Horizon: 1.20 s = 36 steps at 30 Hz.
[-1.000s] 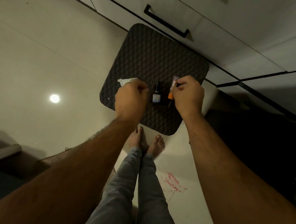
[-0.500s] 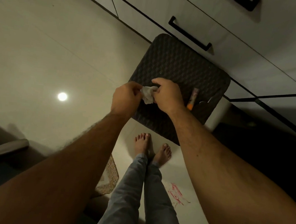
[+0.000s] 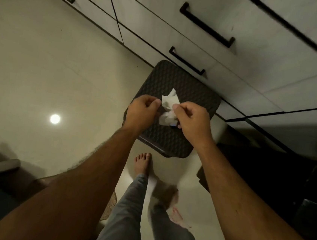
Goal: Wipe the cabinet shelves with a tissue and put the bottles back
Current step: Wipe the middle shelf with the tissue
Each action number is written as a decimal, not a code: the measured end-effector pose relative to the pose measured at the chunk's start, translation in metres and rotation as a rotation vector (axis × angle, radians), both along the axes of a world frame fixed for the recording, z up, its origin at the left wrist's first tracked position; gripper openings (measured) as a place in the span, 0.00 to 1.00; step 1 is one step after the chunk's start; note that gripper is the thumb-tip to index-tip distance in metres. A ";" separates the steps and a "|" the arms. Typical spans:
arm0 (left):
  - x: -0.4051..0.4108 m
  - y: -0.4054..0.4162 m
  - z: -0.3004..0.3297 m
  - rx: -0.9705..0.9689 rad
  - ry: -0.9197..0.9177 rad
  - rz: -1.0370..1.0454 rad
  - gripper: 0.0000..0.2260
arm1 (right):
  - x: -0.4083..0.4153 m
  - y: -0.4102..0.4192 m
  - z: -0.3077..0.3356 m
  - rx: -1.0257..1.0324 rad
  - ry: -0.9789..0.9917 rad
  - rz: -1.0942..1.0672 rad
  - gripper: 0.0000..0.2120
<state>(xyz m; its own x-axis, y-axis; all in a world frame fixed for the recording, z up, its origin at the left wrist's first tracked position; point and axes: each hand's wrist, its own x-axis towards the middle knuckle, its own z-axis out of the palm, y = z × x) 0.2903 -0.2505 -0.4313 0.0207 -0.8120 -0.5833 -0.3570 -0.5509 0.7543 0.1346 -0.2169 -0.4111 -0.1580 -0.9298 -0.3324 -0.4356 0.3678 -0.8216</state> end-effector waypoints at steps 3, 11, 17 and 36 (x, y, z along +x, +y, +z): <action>-0.018 0.018 0.036 0.050 0.134 -0.005 0.09 | -0.013 0.028 0.030 -0.058 -0.141 -0.109 0.05; -0.081 0.115 0.151 0.035 0.368 -0.165 0.11 | -0.080 0.139 0.120 -0.126 -0.324 -0.166 0.21; -0.148 0.213 0.256 -0.154 0.462 -0.255 0.07 | -0.144 0.249 0.225 -0.174 -0.403 -0.185 0.15; -0.306 0.310 0.434 -0.507 0.604 -0.812 0.08 | -0.248 0.410 0.406 -0.573 -0.308 -0.704 0.06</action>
<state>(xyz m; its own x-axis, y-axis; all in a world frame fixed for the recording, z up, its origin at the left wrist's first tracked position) -0.0159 0.0592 0.0028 -0.7942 -0.6022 0.0811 0.0288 0.0960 0.9950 -0.1133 0.1930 -0.0049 -0.7244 -0.6890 0.0232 -0.0027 -0.0308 -0.9995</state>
